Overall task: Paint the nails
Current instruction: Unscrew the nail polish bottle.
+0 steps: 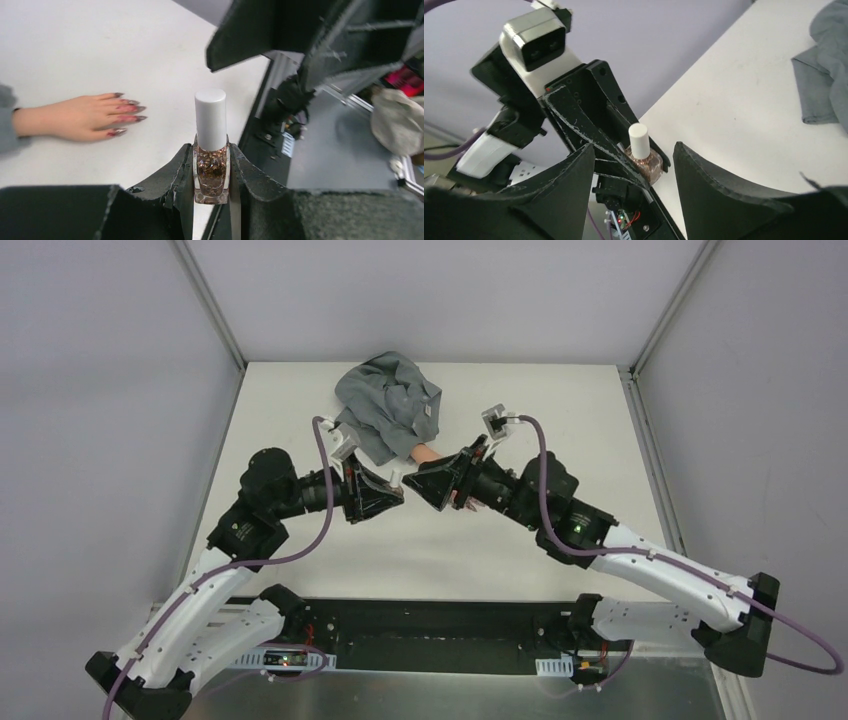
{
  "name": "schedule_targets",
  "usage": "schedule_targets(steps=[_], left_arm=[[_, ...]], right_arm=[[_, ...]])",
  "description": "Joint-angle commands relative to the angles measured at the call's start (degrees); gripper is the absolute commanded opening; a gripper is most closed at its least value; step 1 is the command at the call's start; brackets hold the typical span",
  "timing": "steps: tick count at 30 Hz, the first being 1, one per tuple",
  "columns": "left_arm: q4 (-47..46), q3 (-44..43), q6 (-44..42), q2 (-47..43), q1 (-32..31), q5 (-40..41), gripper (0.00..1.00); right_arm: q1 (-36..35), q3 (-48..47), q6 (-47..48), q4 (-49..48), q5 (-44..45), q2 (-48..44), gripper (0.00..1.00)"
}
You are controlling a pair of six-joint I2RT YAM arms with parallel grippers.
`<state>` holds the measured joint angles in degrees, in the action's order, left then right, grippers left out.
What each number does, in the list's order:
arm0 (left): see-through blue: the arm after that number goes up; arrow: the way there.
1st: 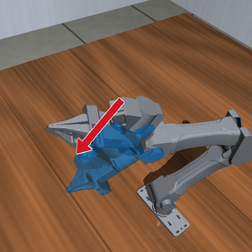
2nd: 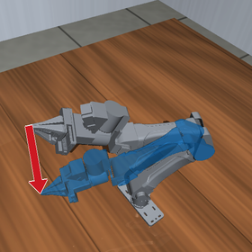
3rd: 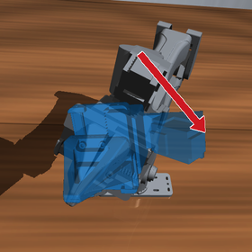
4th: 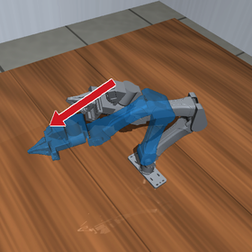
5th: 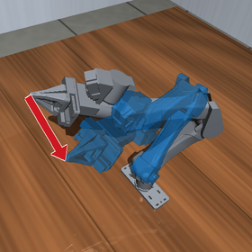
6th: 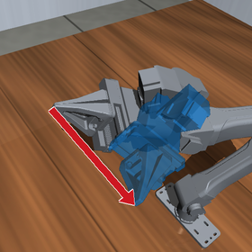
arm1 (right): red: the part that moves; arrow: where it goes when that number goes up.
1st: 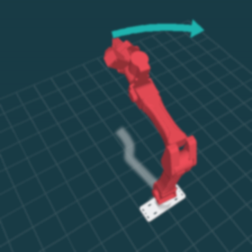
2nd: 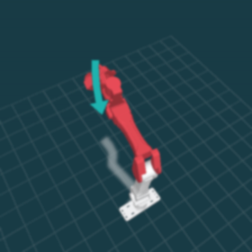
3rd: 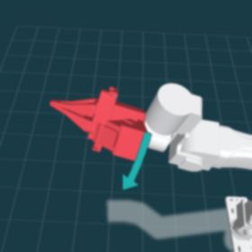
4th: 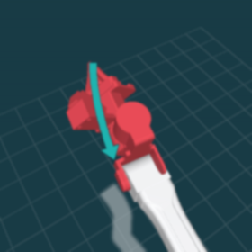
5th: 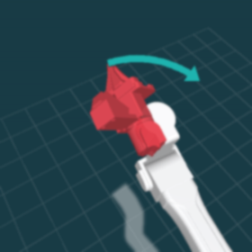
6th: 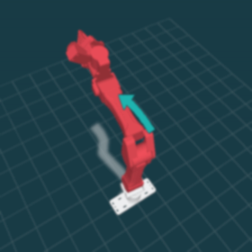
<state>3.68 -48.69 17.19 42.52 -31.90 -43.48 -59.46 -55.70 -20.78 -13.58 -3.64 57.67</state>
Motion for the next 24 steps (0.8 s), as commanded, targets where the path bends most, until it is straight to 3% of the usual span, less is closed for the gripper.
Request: schedule_targets(steps=[1,24], left_arm=[[3.02,0.08,-3.28,-1.88,-0.18,14.76,0.00],[3.08,0.09,-2.78,0.33,-0.18,14.61,0.00]], right_arm=[[-3.66,-4.14,-1.55,1.94,16.82,3.22,0.60],[-10.84,-16.07,2.40,7.32,32.41,17.73,0.45]])
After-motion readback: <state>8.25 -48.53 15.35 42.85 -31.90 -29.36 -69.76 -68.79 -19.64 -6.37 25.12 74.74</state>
